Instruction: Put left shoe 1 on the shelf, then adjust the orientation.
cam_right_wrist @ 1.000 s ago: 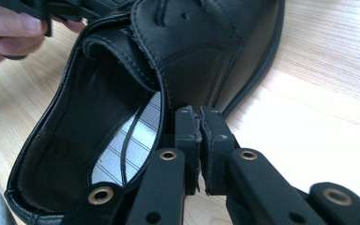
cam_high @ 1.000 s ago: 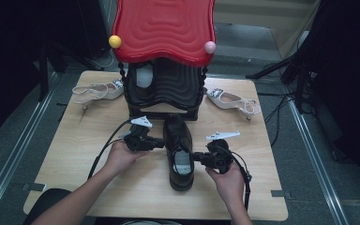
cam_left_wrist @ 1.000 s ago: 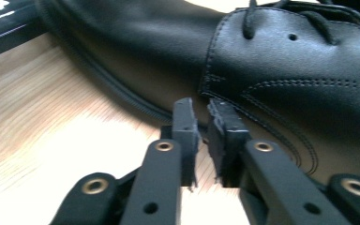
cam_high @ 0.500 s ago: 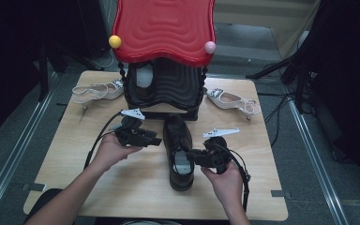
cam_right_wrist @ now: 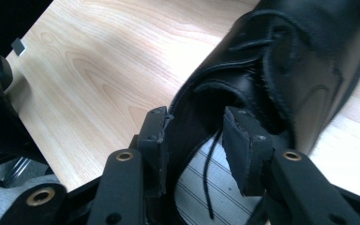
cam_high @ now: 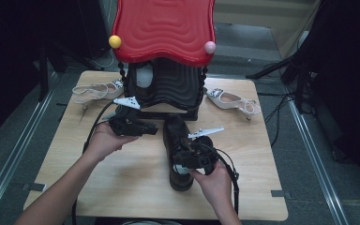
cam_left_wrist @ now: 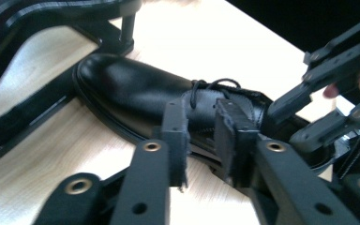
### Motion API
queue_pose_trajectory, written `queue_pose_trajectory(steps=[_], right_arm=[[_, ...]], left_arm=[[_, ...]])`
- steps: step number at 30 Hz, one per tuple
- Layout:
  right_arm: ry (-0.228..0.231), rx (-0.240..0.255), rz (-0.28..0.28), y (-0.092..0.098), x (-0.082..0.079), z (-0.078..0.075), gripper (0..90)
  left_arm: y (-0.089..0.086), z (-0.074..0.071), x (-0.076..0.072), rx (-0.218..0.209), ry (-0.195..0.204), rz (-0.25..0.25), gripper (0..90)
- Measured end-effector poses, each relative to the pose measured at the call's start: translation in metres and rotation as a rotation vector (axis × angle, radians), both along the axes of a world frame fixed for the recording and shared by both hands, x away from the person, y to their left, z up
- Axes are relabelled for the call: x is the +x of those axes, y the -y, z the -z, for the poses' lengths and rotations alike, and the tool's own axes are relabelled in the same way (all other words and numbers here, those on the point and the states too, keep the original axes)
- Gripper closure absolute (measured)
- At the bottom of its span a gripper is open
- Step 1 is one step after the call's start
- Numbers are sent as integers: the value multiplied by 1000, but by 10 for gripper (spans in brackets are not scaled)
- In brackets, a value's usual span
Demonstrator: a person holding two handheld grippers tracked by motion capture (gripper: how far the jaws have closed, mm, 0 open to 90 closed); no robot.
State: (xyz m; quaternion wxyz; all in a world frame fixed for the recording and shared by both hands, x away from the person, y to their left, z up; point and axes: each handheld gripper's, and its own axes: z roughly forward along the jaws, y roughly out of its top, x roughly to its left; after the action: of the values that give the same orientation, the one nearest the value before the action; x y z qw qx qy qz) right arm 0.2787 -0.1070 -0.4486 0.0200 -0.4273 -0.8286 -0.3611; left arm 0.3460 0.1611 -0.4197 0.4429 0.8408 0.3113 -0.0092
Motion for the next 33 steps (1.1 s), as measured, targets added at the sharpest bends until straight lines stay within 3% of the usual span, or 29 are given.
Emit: queue_pose_trajectory(steps=[4, 19, 33], right_arm=[[-12, -8, -11, -9, -1, 2, 602], [-51, -40, -22, -30, 8, 16, 583], [-70, -90, -9, -44, 18, 27, 608]], left_arm=[[-7, -15, 5, 1, 22, -9, 856], [-12, -54, 19, 15, 76, -37, 825], [-15, -85, 36, -6, 77, -45, 826]])
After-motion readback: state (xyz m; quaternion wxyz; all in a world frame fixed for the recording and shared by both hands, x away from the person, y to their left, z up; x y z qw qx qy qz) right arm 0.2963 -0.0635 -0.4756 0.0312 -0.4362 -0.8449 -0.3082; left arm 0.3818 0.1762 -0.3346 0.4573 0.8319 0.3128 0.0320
